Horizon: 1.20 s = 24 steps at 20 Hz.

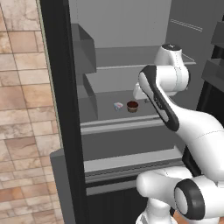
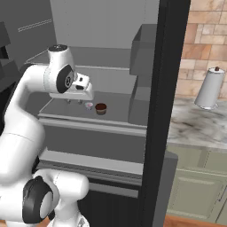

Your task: Move the cupcake and yogurt from the second highest shelf to the top shelf to make space. Then, place the pitcher from the counter on the cleared second highest shelf.

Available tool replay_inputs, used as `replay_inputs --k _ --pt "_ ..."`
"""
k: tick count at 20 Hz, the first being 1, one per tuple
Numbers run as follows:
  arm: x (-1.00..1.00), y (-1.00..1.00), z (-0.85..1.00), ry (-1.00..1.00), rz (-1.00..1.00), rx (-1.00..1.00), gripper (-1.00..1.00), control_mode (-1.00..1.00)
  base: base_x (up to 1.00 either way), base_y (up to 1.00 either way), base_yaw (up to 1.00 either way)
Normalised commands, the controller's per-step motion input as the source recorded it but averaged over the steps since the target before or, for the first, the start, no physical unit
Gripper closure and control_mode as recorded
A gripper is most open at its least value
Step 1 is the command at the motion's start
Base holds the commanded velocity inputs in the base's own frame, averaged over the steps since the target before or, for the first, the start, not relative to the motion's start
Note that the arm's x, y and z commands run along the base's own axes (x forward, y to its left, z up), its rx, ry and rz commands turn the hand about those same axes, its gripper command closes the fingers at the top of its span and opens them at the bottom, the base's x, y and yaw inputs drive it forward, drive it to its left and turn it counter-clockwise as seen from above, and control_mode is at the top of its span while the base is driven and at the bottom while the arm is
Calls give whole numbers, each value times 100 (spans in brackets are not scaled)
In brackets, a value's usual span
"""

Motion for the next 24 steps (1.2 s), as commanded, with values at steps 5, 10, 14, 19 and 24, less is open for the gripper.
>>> replay_inputs --k 5,10,14,19,24 --pt "-12 0 -20 -7 8 0 -100 -100 0 0 0" --pt "-27 -3 -56 -31 5 0 -100 -100 0 0 0" --pt "-30 -4 -26 -13 4 0 -100 -100 0 0 0" --pt "-7 0 -24 -6 -1 0 -100 -100 0 0 0" --pt "31 -21 -5 -3 -5 0 -100 -100 0 0 0"
